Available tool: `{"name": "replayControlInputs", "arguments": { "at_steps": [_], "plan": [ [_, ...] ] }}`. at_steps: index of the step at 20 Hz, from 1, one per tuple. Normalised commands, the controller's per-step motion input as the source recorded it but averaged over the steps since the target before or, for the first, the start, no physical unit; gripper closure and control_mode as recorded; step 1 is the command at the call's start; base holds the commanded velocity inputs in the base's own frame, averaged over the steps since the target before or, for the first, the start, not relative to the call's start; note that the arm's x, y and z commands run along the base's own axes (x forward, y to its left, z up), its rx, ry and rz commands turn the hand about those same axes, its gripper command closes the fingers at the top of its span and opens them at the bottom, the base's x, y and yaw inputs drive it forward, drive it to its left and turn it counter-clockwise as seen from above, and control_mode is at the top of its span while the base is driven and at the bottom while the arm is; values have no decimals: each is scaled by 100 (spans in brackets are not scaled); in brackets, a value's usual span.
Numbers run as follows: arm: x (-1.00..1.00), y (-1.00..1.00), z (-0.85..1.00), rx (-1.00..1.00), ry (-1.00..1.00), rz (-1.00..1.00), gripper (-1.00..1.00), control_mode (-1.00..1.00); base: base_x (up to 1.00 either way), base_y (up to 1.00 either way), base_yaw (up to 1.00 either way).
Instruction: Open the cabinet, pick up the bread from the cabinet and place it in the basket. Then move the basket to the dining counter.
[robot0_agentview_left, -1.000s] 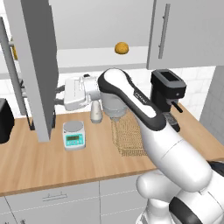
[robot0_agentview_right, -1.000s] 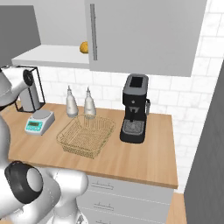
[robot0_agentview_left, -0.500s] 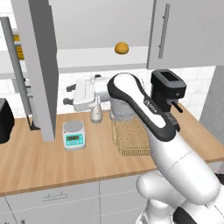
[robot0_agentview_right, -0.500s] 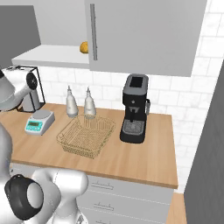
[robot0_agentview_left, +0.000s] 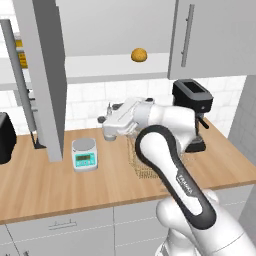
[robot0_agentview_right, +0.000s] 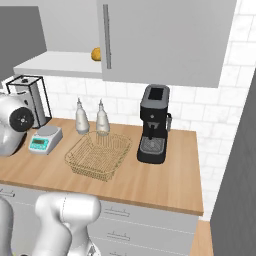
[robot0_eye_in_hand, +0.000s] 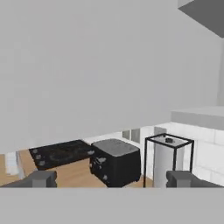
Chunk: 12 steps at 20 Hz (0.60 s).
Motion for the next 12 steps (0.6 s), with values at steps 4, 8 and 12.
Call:
{"name": "replayControlInputs", "arguments": {
  "at_steps": [4,8,12],
  "plan": [
    [-27,-82,0,0,4,-65,-100,-100,0,0,0],
    [-9,-81,9,0,5,-62,-100,-100,0,0,0],
    [0,-79,26,0,7,-52,-100,-100,0,0,0]
  ]
}}
